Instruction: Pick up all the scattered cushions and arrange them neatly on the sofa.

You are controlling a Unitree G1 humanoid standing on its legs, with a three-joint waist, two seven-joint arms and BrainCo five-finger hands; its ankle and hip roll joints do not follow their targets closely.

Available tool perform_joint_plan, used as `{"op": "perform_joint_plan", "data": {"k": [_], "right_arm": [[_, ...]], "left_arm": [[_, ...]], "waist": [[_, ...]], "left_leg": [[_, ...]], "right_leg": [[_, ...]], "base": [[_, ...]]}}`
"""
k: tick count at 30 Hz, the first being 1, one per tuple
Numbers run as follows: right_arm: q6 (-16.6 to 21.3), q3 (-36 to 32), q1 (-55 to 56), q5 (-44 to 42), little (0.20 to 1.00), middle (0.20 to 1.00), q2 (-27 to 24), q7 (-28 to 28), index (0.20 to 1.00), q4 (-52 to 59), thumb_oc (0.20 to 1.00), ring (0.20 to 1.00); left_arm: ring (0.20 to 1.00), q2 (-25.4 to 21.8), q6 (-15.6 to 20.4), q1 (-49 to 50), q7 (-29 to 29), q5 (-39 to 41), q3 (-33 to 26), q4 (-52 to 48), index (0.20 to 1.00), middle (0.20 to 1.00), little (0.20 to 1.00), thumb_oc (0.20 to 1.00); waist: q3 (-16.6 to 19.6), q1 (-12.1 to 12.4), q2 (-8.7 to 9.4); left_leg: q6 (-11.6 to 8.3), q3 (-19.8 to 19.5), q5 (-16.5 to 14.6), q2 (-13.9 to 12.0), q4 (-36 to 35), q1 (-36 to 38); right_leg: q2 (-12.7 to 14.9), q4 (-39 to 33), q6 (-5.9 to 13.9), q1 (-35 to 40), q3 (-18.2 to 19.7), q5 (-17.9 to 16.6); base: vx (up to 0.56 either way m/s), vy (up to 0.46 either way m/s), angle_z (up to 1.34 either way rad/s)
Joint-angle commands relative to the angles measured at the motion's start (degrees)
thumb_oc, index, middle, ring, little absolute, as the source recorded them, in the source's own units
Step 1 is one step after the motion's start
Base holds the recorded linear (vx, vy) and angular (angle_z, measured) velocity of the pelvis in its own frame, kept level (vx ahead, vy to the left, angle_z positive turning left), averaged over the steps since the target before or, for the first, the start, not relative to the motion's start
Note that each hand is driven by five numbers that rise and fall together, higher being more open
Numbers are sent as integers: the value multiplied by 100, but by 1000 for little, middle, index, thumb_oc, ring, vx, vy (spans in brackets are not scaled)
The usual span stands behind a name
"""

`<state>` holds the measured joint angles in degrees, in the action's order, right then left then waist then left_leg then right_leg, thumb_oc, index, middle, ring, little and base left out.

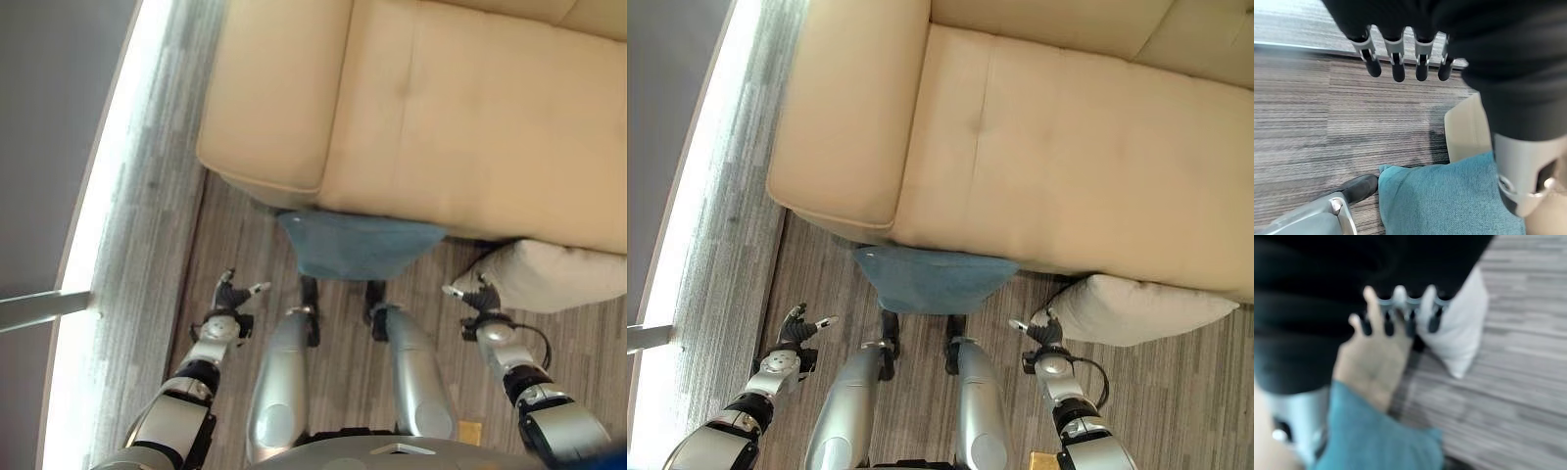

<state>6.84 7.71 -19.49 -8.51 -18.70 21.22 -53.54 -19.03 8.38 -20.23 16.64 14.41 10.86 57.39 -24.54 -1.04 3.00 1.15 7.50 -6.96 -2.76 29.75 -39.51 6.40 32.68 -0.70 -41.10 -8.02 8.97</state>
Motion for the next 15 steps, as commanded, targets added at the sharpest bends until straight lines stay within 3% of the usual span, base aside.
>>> {"op": "perform_joint_plan", "data": {"k": [1,8,15], "right_arm": [[170,3,403,-352,1000,1000,-151,512,1000,173,1000,1000],[310,-130,194,-426,1000,1000,-113,854,1000,538,1000,1000],[393,-58,-205,-637,1000,1000,-245,777,1000,635,1000,1000]], "left_arm": [[1000,3,270,248,181,528,146,-159,1000,1000,1000,1000],[1000,47,292,-66,383,581,207,-351,1000,1000,1000,1000],[1000,-74,318,-656,234,775,493,-759,1000,1000,1000,1000]], "waist": [[828,-107,-148],[928,-176,-253],[944,-263,-277]], "left_leg": [[-198,-238,-345,-96,352,-554],[-143,-320,-480,-142,1039,-1656],[-85,-391,-576,-115,1658,-2852]], "right_leg": [[369,-274,581,-390,253,-355],[369,443,510,-1497,414,-210],[382,1015,460,-2641,558,-177]], "base": [[-147,57,-6],[-44,24,-3],[-26,1,-2]]}}
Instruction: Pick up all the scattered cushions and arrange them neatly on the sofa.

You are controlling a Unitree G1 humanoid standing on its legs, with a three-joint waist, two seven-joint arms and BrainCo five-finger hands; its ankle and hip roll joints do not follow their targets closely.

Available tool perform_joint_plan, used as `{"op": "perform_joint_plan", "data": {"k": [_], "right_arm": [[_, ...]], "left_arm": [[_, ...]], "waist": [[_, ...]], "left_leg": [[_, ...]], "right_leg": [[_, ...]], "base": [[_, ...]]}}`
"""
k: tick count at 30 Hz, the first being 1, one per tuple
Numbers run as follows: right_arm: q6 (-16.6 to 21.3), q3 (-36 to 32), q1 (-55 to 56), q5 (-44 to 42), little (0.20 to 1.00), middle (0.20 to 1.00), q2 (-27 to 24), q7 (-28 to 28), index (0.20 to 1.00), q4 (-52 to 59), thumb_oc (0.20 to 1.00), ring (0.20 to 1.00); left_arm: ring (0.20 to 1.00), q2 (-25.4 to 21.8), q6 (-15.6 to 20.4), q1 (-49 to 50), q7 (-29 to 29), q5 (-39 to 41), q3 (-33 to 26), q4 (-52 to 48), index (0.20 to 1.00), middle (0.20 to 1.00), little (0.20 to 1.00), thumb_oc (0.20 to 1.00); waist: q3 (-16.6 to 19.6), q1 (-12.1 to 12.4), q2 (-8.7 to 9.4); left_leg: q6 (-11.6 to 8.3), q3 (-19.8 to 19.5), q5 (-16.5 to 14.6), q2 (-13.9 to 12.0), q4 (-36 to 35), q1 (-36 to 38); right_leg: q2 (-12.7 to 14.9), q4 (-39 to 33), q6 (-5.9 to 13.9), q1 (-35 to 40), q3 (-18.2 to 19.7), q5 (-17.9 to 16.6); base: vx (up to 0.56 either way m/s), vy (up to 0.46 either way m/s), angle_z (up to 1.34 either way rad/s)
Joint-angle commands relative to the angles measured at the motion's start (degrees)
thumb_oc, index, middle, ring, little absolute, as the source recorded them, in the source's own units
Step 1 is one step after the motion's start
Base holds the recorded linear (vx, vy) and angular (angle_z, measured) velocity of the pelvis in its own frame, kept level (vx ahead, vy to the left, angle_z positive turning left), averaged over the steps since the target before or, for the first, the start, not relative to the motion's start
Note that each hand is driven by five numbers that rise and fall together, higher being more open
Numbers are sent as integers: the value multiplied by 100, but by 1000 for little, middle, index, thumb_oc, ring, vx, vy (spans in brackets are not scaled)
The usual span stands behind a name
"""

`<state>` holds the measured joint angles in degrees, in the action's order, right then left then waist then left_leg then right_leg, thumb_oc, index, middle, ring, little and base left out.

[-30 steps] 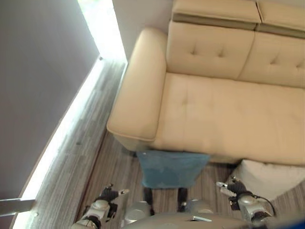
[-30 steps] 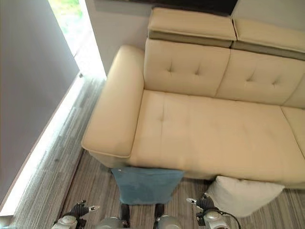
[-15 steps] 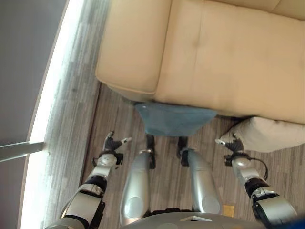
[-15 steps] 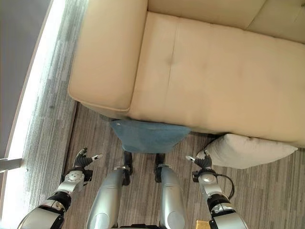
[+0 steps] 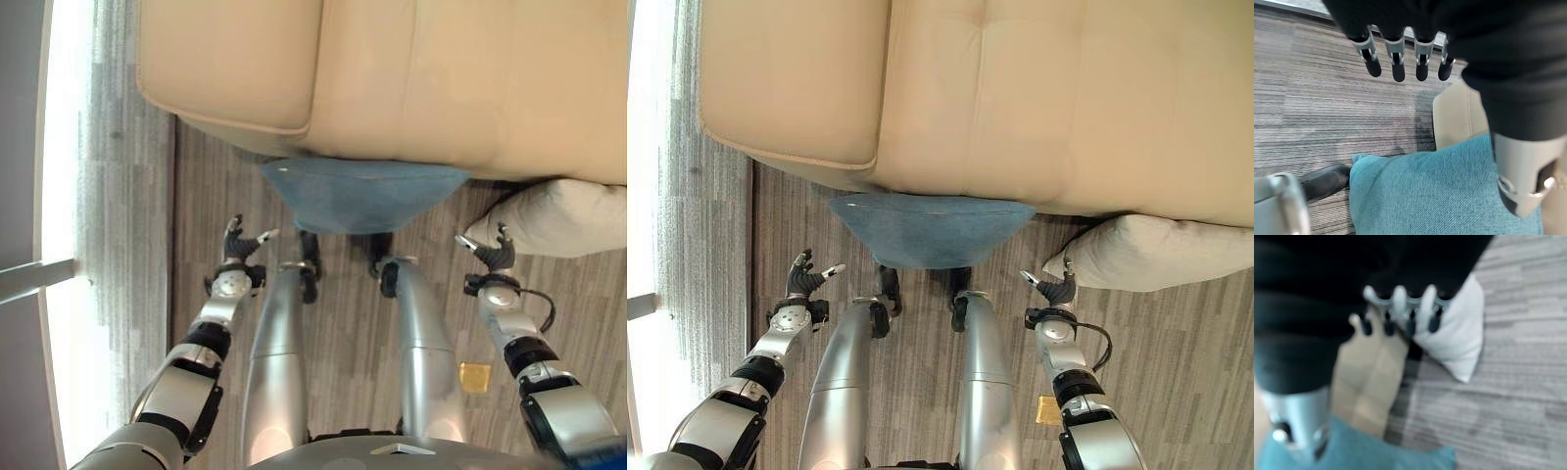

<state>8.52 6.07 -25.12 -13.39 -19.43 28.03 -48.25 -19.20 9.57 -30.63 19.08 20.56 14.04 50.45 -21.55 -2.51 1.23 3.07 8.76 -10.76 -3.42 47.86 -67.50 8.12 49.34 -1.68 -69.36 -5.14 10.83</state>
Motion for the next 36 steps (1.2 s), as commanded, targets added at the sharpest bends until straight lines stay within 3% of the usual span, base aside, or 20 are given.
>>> {"op": "perform_joint_plan", "data": {"k": [1,4,13,28,36], "right_arm": [[240,99,334,-153,1000,1000,-196,90,1000,139,1000,1000],[330,108,188,-289,1000,1000,-274,29,1000,210,1000,1000],[512,246,-108,-484,1000,1000,-434,-111,1000,465,1000,1000],[715,801,-1106,-714,1000,1000,-711,-410,1000,742,1000,1000],[537,1531,-2097,-725,1000,1000,-590,-513,1000,204,1000,1000]], "left_arm": [[1000,-80,197,323,-17,161,206,-96,1000,1000,1000,1000],[1000,-155,151,-32,-2,26,377,-121,1000,1000,1000,1000],[1000,-269,138,-675,11,-32,664,-127,1000,1000,1000,1000],[1000,-511,229,-1758,-23,19,1089,-227,1000,1000,1000,1000],[1000,-444,220,-2342,95,129,1342,-109,1000,1000,1000,1000]], "waist": [[649,-125,-100],[675,-164,-110],[653,-232,-129],[599,-248,-256],[234,-173,-362]], "left_leg": [[-271,-522,-204,-33,-70,-187],[-230,-518,-261,16,342,-847],[-179,-474,-262,37,640,-1574],[-221,-533,-137,31,717,-2074],[-266,-708,-73,-7,896,-2221]], "right_leg": [[203,-562,549,46,288,-357],[179,-120,530,-632,346,-293],[140,273,551,-1448,483,-293],[100,485,562,-2019,561,-300],[60,603,562,-2060,491,-304]], "base": [[0,0,0],[23,9,-4],[10,2,-1],[15,-32,1],[4,-29,1]]}}
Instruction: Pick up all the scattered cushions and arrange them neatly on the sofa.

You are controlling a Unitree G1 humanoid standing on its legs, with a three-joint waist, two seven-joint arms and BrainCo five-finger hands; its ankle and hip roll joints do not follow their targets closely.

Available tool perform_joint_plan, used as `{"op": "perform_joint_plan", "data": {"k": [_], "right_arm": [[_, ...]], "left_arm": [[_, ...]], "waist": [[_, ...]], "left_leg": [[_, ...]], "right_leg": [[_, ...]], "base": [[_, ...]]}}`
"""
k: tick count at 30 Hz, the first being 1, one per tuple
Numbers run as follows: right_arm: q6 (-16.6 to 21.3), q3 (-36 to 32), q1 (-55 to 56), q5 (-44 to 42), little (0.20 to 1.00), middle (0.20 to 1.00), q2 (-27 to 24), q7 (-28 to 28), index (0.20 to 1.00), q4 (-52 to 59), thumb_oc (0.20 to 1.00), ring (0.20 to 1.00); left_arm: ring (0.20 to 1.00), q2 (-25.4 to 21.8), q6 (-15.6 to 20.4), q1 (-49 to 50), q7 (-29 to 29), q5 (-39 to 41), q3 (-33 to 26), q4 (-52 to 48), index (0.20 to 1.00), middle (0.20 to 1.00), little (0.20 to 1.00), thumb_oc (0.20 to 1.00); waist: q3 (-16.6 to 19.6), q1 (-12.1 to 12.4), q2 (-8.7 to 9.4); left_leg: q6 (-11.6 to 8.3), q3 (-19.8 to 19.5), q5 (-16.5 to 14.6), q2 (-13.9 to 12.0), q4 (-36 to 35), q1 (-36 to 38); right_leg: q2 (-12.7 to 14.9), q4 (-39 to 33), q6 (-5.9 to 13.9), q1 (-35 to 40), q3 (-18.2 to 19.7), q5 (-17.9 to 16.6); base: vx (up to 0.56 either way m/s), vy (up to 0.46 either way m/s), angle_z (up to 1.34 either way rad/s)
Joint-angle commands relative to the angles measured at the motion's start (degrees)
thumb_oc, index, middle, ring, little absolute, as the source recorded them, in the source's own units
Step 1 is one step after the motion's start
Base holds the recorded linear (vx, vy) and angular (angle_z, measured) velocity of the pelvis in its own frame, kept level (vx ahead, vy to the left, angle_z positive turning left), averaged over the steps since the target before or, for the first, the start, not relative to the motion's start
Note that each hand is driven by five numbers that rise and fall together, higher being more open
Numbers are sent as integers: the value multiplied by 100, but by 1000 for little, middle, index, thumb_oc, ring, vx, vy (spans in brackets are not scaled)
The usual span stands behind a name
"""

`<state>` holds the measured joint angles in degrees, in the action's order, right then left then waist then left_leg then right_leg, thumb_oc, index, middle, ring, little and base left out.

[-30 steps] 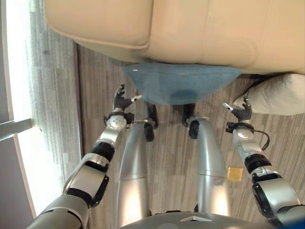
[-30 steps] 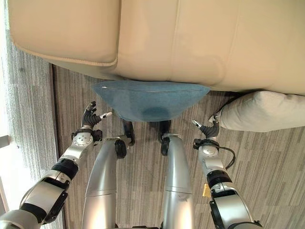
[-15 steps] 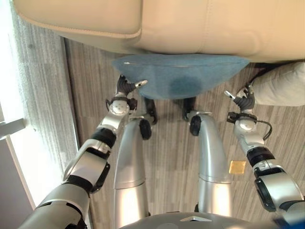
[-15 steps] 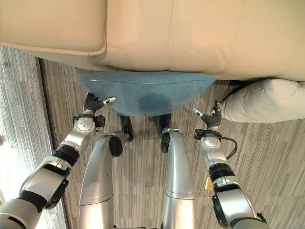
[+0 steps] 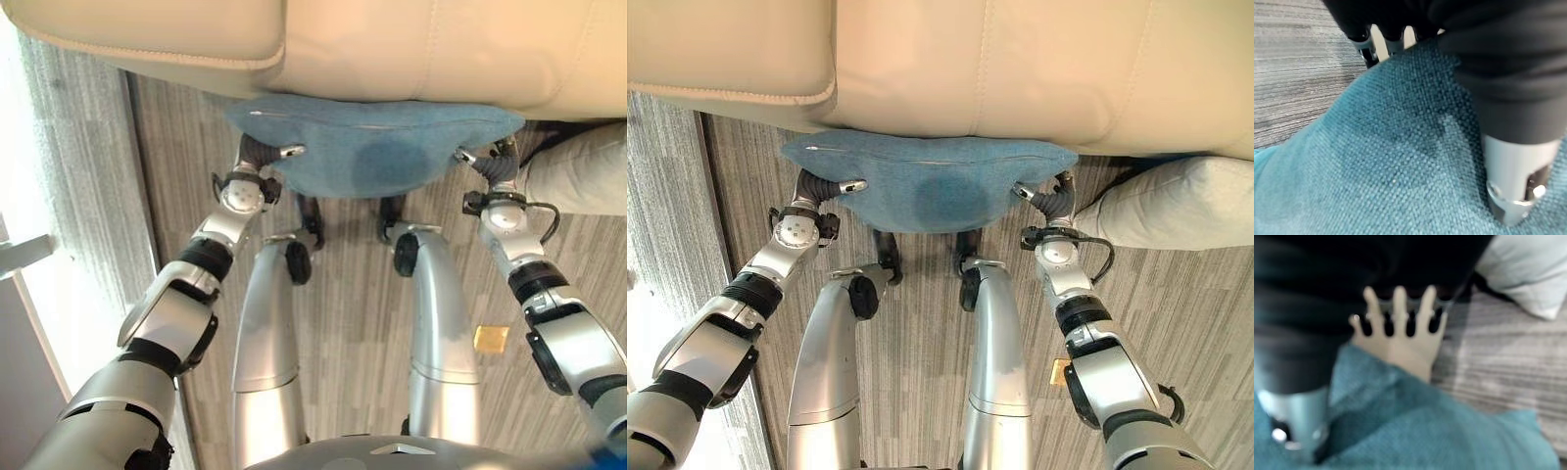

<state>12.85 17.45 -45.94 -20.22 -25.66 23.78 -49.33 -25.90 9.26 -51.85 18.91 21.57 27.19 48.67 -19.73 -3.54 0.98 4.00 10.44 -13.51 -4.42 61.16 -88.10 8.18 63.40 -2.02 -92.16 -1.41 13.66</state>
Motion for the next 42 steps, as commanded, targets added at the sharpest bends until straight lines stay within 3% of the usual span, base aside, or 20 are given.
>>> {"op": "perform_joint_plan", "data": {"k": [1,5,6,7,8,15,19,28,35,39,40,42], "right_arm": [[81,466,-64,-27,1000,1000,93,-101,1000,296,1000,1000],[17,1042,-450,67,1000,1000,686,-221,1000,132,1000,1000],[4,1100,-496,73,1000,1000,776,-245,1000,121,1000,1000],[16,1223,-597,42,498,498,908,-293,498,135,498,498],[51,1323,-689,-21,200,200,1000,-358,200,174,200,200],[195,1261,-808,-91,200,200,942,-451,200,549,200,200],[214,1002,-604,-3,200,200,753,-475,200,842,200,200],[364,305,424,266,200,200,461,-549,200,1741,200,200],[478,-280,1833,441,200,200,511,-717,200,2621,200,200],[468,-411,2296,491,200,200,557,-785,200,2741,200,200],[461,-476,2434,521,200,200,523,-808,200,2789,200,200],[453,-587,2712,533,200,200,509,-854,200,2831,200,200]], "left_arm": [[1000,248,244,-284,135,30,42,89,1000,1000,1000,1000],[1000,424,325,-688,267,157,199,44,1000,1000,1000,1000],[937,438,342,-702,283,210,185,17,937,937,937,937],[426,463,398,-732,319,285,179,-49,426,426,426,426],[200,451,449,-791,346,365,154,-93,200,200,200,200],[200,340,647,-592,362,563,-87,-689,200,200,200,200],[200,396,668,-241,255,530,-261,-993,200,200,200,200],[200,694,825,819,-36,335,-590,-1899,200,200,200,200],[200,863,847,2142,-466,185,-633,-2673,200,200,200,200],[200,892,847,2561,-587,188,-652,-2816,200,200,200,200],[200,873,847,2673,-617,162,-655,-2868,200,200,200,200],[200,849,837,2925,-697,144,-655,-2924,200,200,200,200]], "waist": [[34,-72,-337],[-29,-40,-365],[-21,-21,-372],[-2,3,-386],[31,21,-392],[218,99,-412],[499,104,-393],[752,23,-298],[1018,-28,-128],[1069,-37,-60],[1069,-54,-12],[1086,-60,46]], "left_leg": [[-363,-886,214,89,-437,-174],[-395,-963,273,112,-448,-182],[-396,-966,278,100,-449,-182],[-405,-968,285,101,-456,-182],[-417,-980,299,95,-473,-182],[-445,-1039,323,114,-462,-182],[-469,-960,350,129,-593,-145],[-562,-910,613,149,-2107,1340],[-654,-1037,740,167,-3380,3216],[-670,-1031,747,208,-3754,3975],[-648,-992,930,251,-3877,4145],[-668,-962,920,262,-4057,4689]], "right_leg": [[54,-801,596,221,101,-592],[17,-782,571,221,62,-616],[14,-773,572,221,49,-614],[-11,-773,569,221,43,-613],[-15,-784,569,221,34,-618],[-20,-708,588,221,-16,-604],[-13,-761,593,225,-43,-623],[42,-2066,708,1704,-272,-792],[191,-3403,834,3462,-448,-1012],[206,-3860,853,4193,-518,-1079],[238,-4074,821,4391,-565,-1271],[249,-4321,845,4920,-614,-1304]], "base": [[8,-42,-1],[4,-19,-1],[0,0,0],[0,0,0],[0,0,0],[0,0,0],[-6,6,1],[-81,3,6],[-21,-7,0],[6,15,3],[-35,24,0],[42,41,3]]}}
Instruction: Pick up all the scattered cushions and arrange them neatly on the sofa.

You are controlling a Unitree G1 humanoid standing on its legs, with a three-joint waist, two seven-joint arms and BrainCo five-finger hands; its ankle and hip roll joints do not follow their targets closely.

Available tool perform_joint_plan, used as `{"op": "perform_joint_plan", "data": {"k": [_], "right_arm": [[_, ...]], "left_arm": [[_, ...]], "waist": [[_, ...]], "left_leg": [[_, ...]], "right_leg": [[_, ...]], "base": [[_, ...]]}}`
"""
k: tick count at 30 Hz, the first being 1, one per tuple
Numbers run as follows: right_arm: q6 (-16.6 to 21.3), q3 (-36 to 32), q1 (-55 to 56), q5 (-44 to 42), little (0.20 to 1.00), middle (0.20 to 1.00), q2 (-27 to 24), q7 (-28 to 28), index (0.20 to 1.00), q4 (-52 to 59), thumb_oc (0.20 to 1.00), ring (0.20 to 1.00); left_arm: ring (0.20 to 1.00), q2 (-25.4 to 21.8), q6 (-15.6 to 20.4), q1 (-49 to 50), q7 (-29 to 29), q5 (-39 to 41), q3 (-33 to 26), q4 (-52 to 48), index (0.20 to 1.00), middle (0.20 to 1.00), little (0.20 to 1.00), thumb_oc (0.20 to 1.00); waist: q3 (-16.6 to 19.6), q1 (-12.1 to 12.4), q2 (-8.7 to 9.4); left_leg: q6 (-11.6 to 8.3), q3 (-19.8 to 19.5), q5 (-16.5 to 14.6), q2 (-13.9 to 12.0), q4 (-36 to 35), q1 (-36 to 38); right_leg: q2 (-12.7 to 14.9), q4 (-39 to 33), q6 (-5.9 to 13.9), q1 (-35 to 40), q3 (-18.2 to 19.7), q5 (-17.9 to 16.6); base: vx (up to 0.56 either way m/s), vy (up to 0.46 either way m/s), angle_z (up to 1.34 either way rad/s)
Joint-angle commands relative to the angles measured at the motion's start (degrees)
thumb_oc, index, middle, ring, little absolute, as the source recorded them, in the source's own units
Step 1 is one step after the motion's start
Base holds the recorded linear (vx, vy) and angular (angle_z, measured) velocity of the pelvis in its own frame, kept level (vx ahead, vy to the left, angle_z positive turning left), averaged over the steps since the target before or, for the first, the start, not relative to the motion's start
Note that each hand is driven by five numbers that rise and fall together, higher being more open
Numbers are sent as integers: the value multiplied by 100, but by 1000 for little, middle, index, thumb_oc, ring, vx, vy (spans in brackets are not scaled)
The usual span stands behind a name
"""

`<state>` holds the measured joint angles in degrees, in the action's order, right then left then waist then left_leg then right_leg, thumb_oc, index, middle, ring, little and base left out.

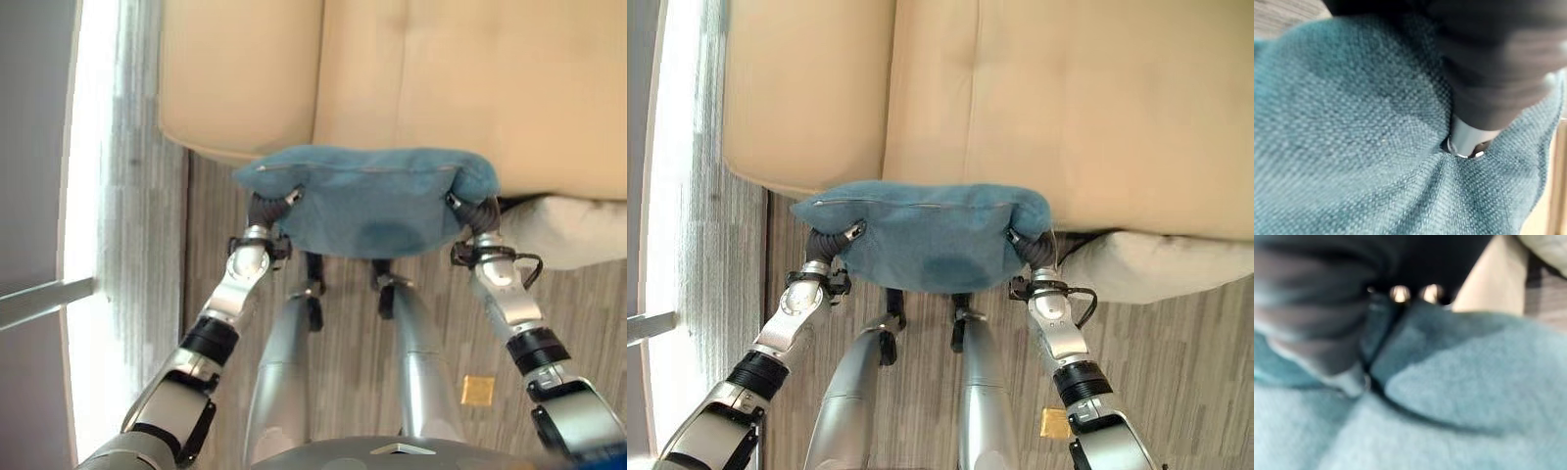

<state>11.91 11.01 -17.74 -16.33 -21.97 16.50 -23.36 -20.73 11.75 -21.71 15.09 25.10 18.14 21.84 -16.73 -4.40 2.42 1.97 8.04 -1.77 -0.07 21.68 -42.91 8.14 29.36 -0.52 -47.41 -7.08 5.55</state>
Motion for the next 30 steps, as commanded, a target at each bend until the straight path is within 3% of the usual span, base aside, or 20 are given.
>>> {"op": "perform_joint_plan", "data": {"k": [1,7,9,12,14,17,21,25,26,30], "right_arm": [[534,15,35,151,200,200,114,-133,200,282,200,200],[442,-331,760,271,200,200,41,-263,200,453,200,200],[426,-510,1023,255,200,200,37,-290,200,467,200,200],[358,-573,1234,331,200,200,50,-390,200,501,200,200],[266,-649,1422,467,200,200,61,-468,200,503,200,200],[223,-809,1705,459,200,200,50,-525,200,510,200,200],[214,-966,1953,476,200,200,0,-510,200,592,200,200],[230,-1011,2066,467,200,200,-95,-460,200,651,200,200],[186,-950,1991,487,200,200,-102,-421,200,696,200,200],[169,-893,1876,545,200,200,-138,-379,200,655,200,200]], "left_arm": [[200,298,570,37,-351,-246,255,-313,200,200,200,200],[200,178,511,709,-584,-415,215,-586,200,200,200,200],[200,101,494,1057,-644,-419,93,-725,200,200,200,200],[200,11,473,1467,-731,-476,-84,-921,200,200,200,200],[200,-1,440,1830,-800,-517,-289,-994,200,200,200,200],[200,79,386,2016,-912,-576,-306,-861,200,200,200,200],[200,180,313,2137,-972,-614,-323,-862,200,200,200,200],[200,318,313,2137,-955,-499,-273,-881,200,200,200,200],[200,341,298,2105,-890,-449,-254,-906,200,200,200,200],[200,318,271,2081,-905,-477,-241,-896,200,200,200,200]], "waist": [[775,30,-76],[790,-24,24],[941,-32,46],[1116,44,44],[1246,140,54],[1342,86,86],[1376,22,98],[1215,-6,158],[1152,120,238],[1209,231,235]], "left_leg": [[-471,-680,-266,-167,-229,485],[-473,-503,-278,-138,-890,2104],[-476,-326,-235,-195,-1364,2853],[-498,70,-182,-266,-1821,3531],[-557,456,-112,-329,-2188,4048],[-589,542,-118,-329,-2301,4341],[-672,554,-220,-392,-2057,4356],[-755,345,-383,-541,-842,4088],[-702,-259,-390,-188,-753,3520],[-663,-603,-125,-25,-1363,3318]], "right_leg": [[240,-1024,709,738,-50,-497],[137,-1790,810,2353,-57,-591],[26,-2194,874,3018,-20,-690],[-120,-2478,975,3463,-221,-761],[-102,-2680,1093,3730,-768,-888],[-224,-2980,1047,4091,-653,-829],[-302,-3108,944,4340,-599,-731],[-382,-3150,717,4642,-495,-512],[-351,-3145,675,4630,-404,-504],[-411,-3136,708,4655,-238,-494]], "base": [[98,48,-1],[160,66,-10],[252,95,-29],[185,54,-63],[179,-38,-145],[141,-79,-75],[88,-104,2],[26,-107,5],[13,-37,-12],[74,24,-26]]}}
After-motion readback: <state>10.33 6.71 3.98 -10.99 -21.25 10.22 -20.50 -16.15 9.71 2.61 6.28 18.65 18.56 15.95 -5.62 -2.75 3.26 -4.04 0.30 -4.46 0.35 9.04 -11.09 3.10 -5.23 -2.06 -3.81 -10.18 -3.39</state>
